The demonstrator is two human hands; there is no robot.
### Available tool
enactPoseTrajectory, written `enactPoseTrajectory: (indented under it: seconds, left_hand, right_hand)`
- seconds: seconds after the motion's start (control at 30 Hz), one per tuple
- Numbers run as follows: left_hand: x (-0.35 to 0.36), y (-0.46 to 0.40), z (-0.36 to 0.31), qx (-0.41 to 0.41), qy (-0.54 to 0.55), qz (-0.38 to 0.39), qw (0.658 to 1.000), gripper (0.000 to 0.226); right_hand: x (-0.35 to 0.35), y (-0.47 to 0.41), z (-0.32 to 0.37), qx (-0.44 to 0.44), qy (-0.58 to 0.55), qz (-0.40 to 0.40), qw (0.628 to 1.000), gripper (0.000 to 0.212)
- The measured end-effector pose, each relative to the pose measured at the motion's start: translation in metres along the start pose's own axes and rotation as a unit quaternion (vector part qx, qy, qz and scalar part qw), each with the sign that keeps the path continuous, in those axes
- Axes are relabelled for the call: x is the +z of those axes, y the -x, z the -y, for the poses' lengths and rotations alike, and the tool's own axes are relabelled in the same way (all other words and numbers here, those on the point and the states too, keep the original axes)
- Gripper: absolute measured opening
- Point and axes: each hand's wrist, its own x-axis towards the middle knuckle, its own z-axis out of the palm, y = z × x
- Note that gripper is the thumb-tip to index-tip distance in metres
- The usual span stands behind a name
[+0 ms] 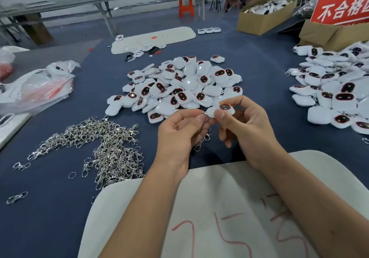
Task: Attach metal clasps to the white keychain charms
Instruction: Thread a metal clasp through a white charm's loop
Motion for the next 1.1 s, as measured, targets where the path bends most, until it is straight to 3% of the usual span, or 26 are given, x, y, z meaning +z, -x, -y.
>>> enactPoseTrajectory:
  seconds: [0.17,0.27,0.37,0.47,0.57,0.67,0.73,0.9,1.1]
  left_hand:
    - [-0.002,-0.003,0.003,-0.002,0.008,-0.033,0.999,0.028]
    - [-0.005,-0.006,0.004,0.081,-0.126,-0.041,0.988,0.022]
    - [-0.009,-0.008,0.005,0.213,-0.34,-0.02,0.916,0.024]
    - [-0.012,-0.009,0.006,0.257,-0.431,-0.001,0.865,0.018]
    - [-0.011,-0.009,0.008,0.22,-0.379,-0.027,0.899,0.02]
    - [-0.008,-0.008,0.009,0.147,-0.231,-0.04,0.961,0.02]
    - [-0.006,-0.007,0.008,0.11,-0.163,-0.024,0.98,0.018]
    - [-0.003,-0.004,0.006,0.031,-0.07,0.013,0.997,0.022]
    - [-0.002,-0.004,0.006,0.053,-0.027,-0.065,0.996,0.012]
  right_hand:
    - [0.001,0.0,-0.001,0.002,0.008,0.002,1.0,0.026]
    - [0.0,0.0,-0.002,0.009,0.007,-0.007,1.0,0.03]
    - [-0.001,-0.001,-0.003,0.013,0.025,-0.022,0.999,0.039]
    - [-0.001,0.0,-0.006,0.015,0.065,-0.027,0.997,0.036]
    - [0.0,0.0,-0.004,0.009,0.047,-0.025,0.999,0.035]
    - [0.0,0.0,0.0,0.002,-0.006,-0.008,1.0,0.035]
    - [0.0,0.0,0.002,0.008,-0.034,0.002,0.999,0.031]
    - [-0.002,-0.001,0.003,0.021,-0.063,0.004,0.998,0.035]
    - [0.001,0.0,0.001,0.021,-0.021,0.004,1.0,0.032]
